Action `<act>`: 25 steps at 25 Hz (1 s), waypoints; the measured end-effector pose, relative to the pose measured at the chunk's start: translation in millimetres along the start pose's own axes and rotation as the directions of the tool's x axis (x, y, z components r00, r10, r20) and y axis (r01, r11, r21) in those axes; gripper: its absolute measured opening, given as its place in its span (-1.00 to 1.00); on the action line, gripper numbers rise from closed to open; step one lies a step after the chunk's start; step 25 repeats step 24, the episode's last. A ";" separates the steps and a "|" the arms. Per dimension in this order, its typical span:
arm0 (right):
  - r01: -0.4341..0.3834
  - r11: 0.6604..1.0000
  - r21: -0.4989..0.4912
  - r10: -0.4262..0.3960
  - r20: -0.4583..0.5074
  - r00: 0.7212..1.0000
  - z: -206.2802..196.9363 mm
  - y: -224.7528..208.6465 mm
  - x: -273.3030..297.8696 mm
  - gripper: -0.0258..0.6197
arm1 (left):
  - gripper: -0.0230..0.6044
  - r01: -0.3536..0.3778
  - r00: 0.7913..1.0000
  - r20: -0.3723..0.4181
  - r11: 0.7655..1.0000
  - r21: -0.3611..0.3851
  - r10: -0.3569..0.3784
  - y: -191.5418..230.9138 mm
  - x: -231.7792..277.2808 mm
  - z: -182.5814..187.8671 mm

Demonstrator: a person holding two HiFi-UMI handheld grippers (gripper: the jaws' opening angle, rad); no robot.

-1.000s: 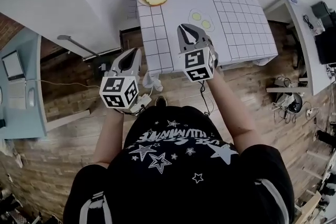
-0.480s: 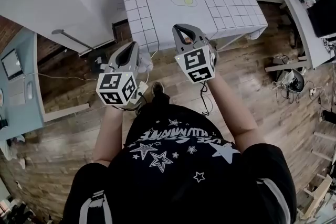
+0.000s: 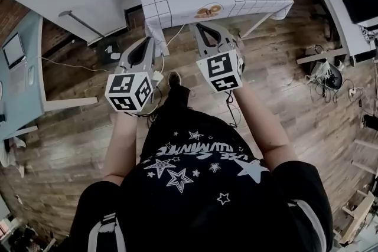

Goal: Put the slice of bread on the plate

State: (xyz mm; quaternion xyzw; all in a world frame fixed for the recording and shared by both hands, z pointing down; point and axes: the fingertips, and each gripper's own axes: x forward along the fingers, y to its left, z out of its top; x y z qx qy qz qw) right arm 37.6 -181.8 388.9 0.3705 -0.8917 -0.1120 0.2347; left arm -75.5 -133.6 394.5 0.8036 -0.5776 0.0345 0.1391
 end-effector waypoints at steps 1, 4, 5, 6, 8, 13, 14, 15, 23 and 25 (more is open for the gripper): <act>-0.009 1.000 0.000 0.009 0.002 1.000 -0.2 8.5 -5.6 -0.88 | -0.90 0.003 1.000 0.001 1.000 0.005 -0.003 -5.6 -7.1 -2.0; -0.023 1.000 -0.012 0.024 0.010 1.000 2.0 27.6 -20.5 -0.88 | -0.90 0.008 1.000 -0.003 1.000 0.014 -0.008 -18.2 -24.9 -6.2; -0.025 1.000 -0.013 0.025 0.013 1.000 2.8 31.7 -24.5 -0.88 | -0.90 0.010 1.000 -0.005 1.000 0.016 -0.010 -21.2 -29.6 -7.4; -0.023 1.000 -0.010 0.023 0.016 1.000 3.7 34.4 -28.1 -0.88 | -0.90 0.014 1.000 -0.009 1.000 0.020 -0.014 -23.8 -33.4 -8.4; -0.012 1.000 0.003 0.012 0.022 1.000 6.2 36.8 -34.6 -0.88 | -0.90 0.026 1.000 -0.019 0.999 0.029 -0.025 -27.2 -38.4 -10.2; 0.013 0.999 0.045 -0.014 0.025 1.000 5.7 42.4 -44.2 -0.88 | -0.90 0.056 0.998 -0.033 0.998 0.017 -0.055 -29.4 -42.2 -15.9; 0.016 0.998 0.059 -0.017 0.019 1.000 4.3 43.7 -44.0 -0.88 | -0.90 0.065 0.997 -0.036 0.998 0.016 -0.064 -30.0 -43.2 -16.9; 0.022 0.997 0.073 -0.023 0.010 1.000 3.2 45.0 -43.8 -0.88 | -0.90 0.074 0.996 -0.041 0.997 0.019 -0.074 -30.4 -44.7 -18.3; 0.029 0.989 0.142 -0.028 -0.013 1.000 19.2 81.6 -46.7 -0.88 | -0.90 0.105 0.992 -0.071 0.994 0.019 -0.104 -11.1 -73.1 -23.8; 0.026 0.990 0.142 -0.025 -0.014 1.000 22.0 88.0 -46.5 -0.88 | -0.90 0.106 0.992 -0.072 0.994 0.017 -0.104 -7.2 -77.2 -24.0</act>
